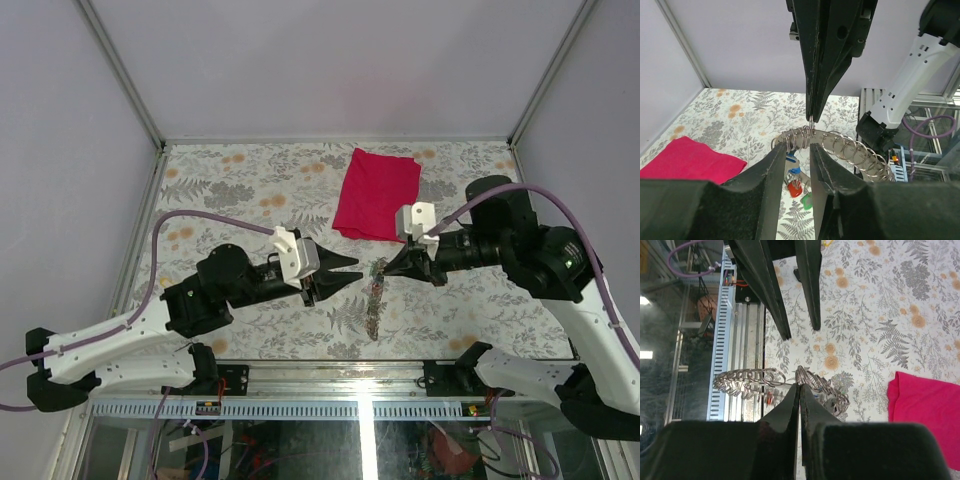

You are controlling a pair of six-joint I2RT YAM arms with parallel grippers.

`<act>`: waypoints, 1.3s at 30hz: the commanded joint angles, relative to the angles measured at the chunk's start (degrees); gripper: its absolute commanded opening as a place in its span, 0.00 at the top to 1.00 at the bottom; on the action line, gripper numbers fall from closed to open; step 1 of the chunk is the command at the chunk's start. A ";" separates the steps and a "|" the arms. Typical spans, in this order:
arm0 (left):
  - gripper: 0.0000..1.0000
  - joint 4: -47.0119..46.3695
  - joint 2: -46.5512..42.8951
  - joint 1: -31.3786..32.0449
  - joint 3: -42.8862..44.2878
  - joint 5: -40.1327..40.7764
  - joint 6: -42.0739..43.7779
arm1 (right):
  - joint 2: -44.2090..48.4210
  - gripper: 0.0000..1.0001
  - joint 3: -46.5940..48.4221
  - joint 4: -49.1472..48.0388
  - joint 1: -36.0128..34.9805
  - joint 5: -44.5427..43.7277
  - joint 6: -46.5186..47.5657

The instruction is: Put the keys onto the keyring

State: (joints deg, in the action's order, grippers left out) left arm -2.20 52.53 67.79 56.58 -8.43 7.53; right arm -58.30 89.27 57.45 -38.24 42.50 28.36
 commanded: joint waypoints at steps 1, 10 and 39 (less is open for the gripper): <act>0.73 -1.59 0.26 0.07 0.03 -3.03 -1.25 | -3.53 1.00 7.91 5.87 -6.61 -11.60 1.33; 0.72 -3.72 1.31 0.16 -1.25 -4.41 -1.77 | -7.78 1.00 13.81 8.82 -11.83 -16.02 1.60; 0.86 -1.57 5.22 0.14 1.42 -1.74 -1.26 | -9.28 1.00 12.37 7.04 -14.76 -14.73 1.28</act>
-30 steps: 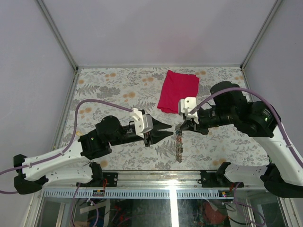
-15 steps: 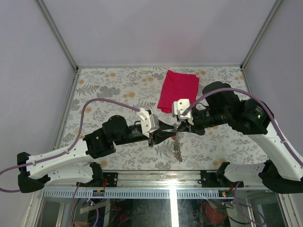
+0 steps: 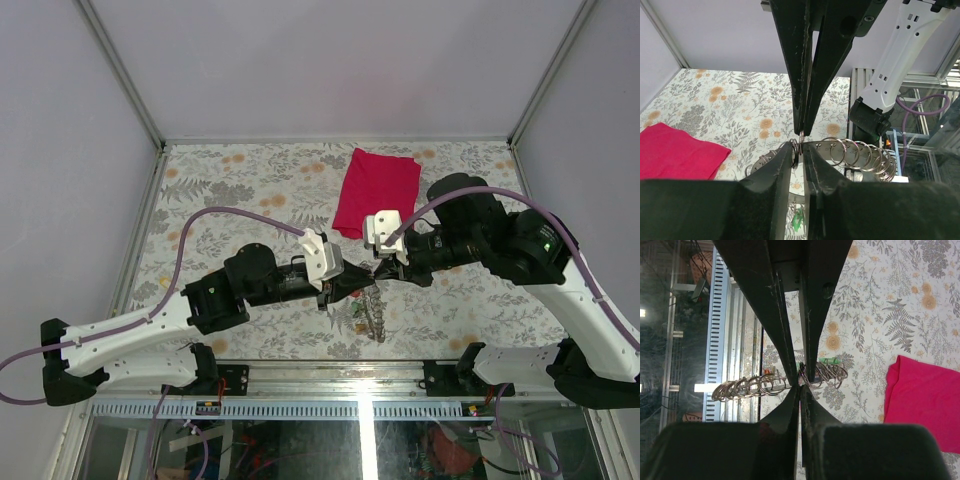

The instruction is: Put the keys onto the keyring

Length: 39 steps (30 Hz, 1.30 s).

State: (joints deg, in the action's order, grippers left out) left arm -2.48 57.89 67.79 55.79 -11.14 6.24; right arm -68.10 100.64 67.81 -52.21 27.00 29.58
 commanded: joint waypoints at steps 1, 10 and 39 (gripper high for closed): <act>0.87 -1.37 -0.14 0.09 2.26 1.00 -0.07 | 0.55 1.00 0.98 -3.30 -0.80 0.77 0.07; 1.00 -1.59 -0.88 0.14 2.27 1.90 -0.45 | 1.74 1.00 -0.13 -4.60 -0.98 1.50 -0.31; 0.67 -1.16 -0.86 0.13 2.63 -2.70 2.21 | 3.07 1.00 -1.26 -6.38 -0.98 1.34 -1.25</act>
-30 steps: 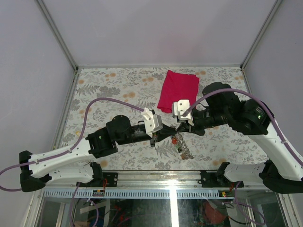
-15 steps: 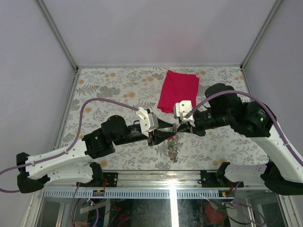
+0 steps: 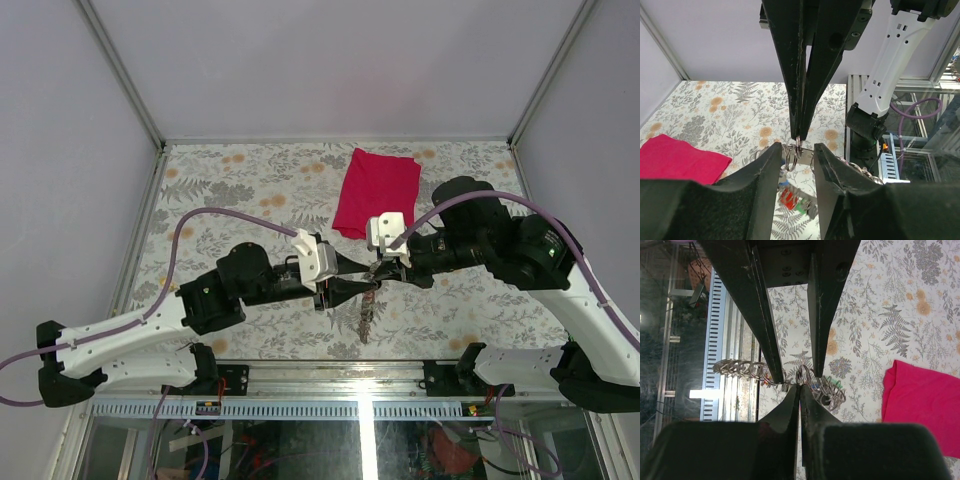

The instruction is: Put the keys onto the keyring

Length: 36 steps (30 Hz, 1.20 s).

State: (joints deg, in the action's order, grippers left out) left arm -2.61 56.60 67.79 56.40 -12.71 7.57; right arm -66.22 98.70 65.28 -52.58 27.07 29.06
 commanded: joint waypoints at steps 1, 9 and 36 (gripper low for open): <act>0.68 -1.07 0.43 0.15 2.08 -1.15 0.87 | 1.18 1.00 0.64 -3.84 -0.68 1.39 -0.72; 0.80 -0.95 1.27 0.10 3.11 -1.25 1.25 | 0.91 1.00 0.02 -4.02 -0.66 1.93 -0.54; 1.00 -16.91 -11.83 0.01 -5.59 -0.75 -4.81 | 28.14 0.64 -39.02 -66.60 -0.66 1.17 -18.90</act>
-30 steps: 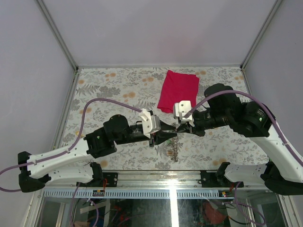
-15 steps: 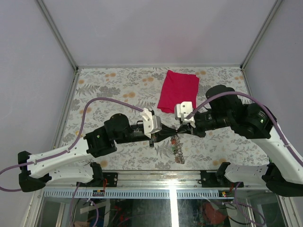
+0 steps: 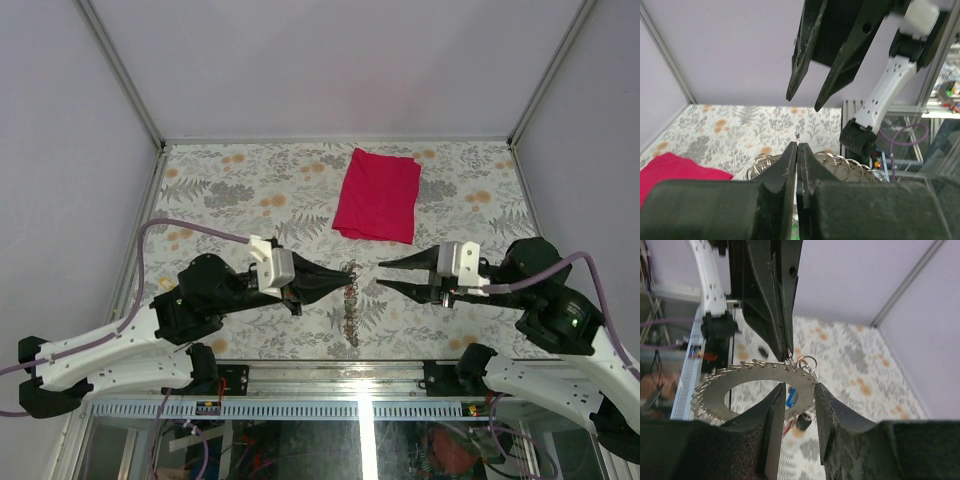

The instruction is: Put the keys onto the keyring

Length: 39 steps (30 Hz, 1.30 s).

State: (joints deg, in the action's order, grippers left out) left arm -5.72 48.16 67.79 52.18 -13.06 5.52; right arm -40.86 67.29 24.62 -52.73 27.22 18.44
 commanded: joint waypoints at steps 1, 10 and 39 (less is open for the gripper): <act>1.00 -15.35 -4.13 0.06 -1.91 -0.59 -3.37 | 3.34 0.64 -9.88 -30.36 -0.47 1.93 -9.97; 1.00 -25.45 -4.51 0.01 -3.60 -2.34 -6.59 | 0.48 0.64 -15.23 -48.77 -0.45 7.97 -20.15; 1.00 -28.54 -2.45 0.06 -2.24 -3.58 -7.21 | -2.53 0.81 -16.64 -52.78 -0.45 12.16 -23.67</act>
State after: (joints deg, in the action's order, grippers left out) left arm -27.38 46.39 67.79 48.10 -16.36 -1.48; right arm -43.20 50.57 -26.44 -52.84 39.18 -5.43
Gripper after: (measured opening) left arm 0.011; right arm 0.223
